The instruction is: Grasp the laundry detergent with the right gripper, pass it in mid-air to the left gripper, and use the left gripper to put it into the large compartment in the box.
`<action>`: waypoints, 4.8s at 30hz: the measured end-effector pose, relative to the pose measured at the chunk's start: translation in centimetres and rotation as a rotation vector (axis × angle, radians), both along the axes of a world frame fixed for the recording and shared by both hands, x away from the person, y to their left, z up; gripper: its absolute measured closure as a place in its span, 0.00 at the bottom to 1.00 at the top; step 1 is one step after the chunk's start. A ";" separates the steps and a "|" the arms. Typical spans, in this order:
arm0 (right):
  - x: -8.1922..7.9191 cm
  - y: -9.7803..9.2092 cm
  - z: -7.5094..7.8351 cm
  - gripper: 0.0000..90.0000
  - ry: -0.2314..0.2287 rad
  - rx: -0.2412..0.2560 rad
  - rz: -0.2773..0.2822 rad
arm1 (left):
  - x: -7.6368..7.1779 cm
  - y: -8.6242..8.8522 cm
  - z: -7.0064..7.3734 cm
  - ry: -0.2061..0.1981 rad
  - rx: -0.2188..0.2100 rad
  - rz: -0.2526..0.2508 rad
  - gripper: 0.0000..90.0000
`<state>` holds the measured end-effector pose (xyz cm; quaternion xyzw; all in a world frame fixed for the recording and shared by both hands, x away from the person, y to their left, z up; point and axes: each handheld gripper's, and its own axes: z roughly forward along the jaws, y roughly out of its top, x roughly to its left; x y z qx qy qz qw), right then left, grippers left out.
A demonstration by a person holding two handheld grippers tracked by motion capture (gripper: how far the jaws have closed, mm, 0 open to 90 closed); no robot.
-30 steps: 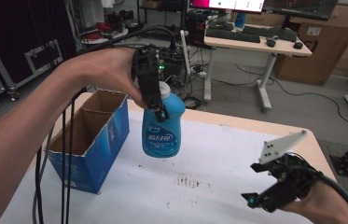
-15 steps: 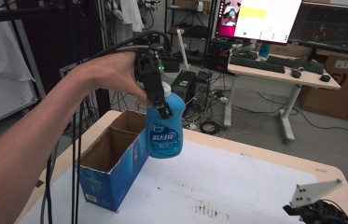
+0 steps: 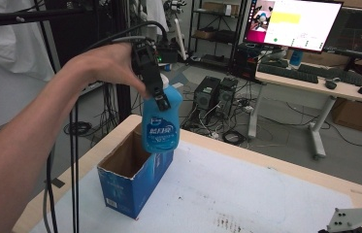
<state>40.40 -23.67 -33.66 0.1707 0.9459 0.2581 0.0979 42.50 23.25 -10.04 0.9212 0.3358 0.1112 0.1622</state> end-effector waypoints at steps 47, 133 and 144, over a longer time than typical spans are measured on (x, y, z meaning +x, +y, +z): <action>0.0 1.2 -2.2 0.15 0.014 -0.078 -0.011 | -0.4 5.0 -9.0 0.071 0.031 0.042 0.42; -0.7 0.5 -3.4 0.15 0.027 -0.108 -0.038 | 0.1 4.8 -14.7 0.072 0.136 -0.164 0.29; -0.8 0.5 -3.4 0.15 0.028 -0.109 -0.038 | -0.5 2.3 -11.1 0.013 0.142 -0.223 0.25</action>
